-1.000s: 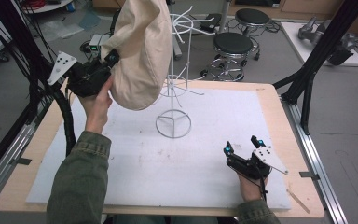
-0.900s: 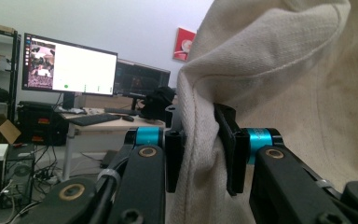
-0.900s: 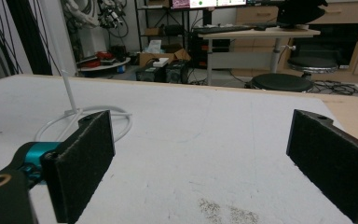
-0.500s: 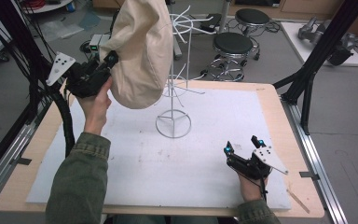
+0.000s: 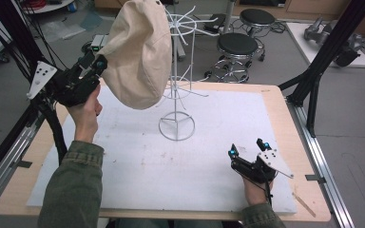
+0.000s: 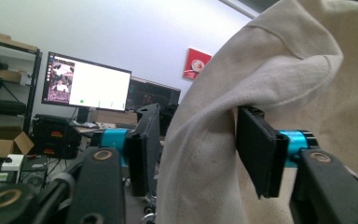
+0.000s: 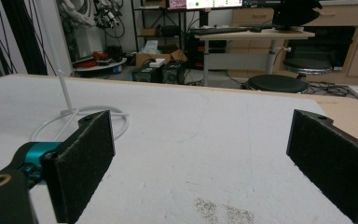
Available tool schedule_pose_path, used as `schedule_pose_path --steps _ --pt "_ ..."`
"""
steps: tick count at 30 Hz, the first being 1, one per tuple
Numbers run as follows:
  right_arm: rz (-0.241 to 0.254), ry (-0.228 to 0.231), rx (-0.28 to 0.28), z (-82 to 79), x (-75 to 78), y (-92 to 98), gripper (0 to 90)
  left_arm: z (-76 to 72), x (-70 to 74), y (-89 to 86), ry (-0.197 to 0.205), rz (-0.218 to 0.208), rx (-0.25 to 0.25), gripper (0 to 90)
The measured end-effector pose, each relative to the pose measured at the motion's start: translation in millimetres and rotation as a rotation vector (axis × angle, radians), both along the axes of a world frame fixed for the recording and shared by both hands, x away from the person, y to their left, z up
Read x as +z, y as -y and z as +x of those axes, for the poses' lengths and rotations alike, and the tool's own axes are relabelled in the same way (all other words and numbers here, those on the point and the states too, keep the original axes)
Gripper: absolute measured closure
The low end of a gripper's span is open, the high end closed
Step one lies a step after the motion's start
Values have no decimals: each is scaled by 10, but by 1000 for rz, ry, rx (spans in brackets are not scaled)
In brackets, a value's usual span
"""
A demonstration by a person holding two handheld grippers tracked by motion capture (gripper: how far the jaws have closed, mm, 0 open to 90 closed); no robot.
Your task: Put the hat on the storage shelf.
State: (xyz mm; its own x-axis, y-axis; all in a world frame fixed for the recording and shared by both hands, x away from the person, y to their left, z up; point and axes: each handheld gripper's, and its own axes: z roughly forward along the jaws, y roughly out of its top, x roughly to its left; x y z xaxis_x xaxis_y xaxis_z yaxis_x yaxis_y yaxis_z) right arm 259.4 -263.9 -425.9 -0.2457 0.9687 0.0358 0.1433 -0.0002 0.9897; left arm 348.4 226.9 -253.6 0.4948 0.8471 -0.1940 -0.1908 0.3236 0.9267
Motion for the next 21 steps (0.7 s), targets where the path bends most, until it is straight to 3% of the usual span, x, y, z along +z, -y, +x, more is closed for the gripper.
schedule_pose_path --steps 7,11,14,21 --pt "-5 1 0 -1 0 -2 65 -76 -17 -125 14 -19 26 454" --pt "-8 2 -1 1 -2 -7 66 -127 -46 -182 8 -10 35 414" --pt "-13 6 4 -3 -2 -11 66 -145 -88 -208 -13 1 30 398" --pt "-15 7 -2 0 -3 -12 66 -224 -277 -269 -62 35 88 318"
